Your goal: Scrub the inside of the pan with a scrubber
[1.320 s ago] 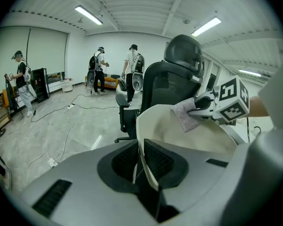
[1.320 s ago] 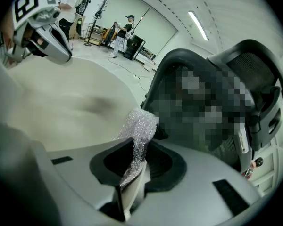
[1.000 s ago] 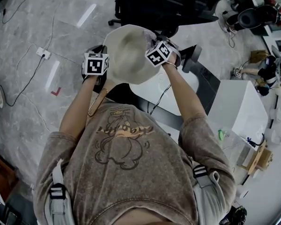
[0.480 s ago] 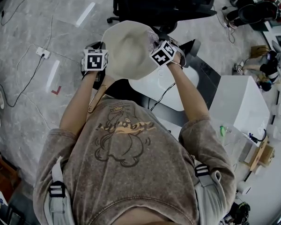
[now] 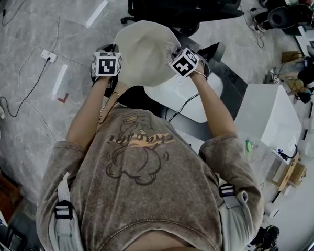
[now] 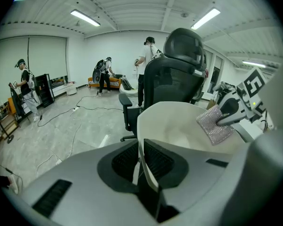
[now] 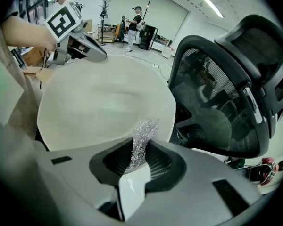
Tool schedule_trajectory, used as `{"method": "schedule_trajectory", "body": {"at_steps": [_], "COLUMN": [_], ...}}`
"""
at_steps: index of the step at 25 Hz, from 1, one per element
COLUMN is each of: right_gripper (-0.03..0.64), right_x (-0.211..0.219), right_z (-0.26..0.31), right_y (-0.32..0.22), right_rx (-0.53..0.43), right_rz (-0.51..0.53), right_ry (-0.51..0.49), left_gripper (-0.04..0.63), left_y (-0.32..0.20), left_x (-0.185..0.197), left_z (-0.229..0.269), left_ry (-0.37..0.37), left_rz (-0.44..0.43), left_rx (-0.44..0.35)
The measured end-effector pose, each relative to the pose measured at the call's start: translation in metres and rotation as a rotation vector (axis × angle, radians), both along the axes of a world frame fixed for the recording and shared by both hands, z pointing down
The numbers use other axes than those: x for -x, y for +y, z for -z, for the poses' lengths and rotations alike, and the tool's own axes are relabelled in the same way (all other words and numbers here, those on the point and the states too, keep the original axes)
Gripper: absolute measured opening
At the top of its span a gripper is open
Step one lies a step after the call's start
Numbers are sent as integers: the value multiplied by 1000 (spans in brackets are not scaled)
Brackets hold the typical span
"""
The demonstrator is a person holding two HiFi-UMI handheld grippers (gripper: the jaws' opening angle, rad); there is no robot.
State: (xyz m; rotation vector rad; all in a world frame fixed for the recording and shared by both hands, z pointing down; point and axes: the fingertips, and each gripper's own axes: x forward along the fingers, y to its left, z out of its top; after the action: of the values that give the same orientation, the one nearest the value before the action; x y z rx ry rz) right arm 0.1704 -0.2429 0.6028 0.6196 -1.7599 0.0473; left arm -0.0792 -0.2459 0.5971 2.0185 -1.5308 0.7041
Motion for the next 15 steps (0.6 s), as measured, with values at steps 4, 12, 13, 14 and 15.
{"method": "schedule_trajectory", "body": {"at_steps": [4, 12, 13, 14, 15], "right_gripper": [95, 91, 91, 91, 91], "right_x": [1, 15, 16, 20, 24], "right_z": [-2, -15, -16, -16, -16], "right_y": [14, 58, 62, 64, 67], "right_rx": [63, 235, 258, 268, 278], "right_rz": [13, 25, 23, 31, 39], "right_ry": [17, 14, 15, 12, 5], "left_gripper": [49, 49, 49, 49, 48], "left_y": [-1, 2, 2, 2, 1], "left_x": [1, 0, 0, 0, 0], "left_z": [-3, -7, -7, -7, -6], "left_ry": [1, 0, 0, -1, -1], "left_rz": [9, 19, 20, 21, 20], "left_rx": [1, 6, 6, 7, 6]}}
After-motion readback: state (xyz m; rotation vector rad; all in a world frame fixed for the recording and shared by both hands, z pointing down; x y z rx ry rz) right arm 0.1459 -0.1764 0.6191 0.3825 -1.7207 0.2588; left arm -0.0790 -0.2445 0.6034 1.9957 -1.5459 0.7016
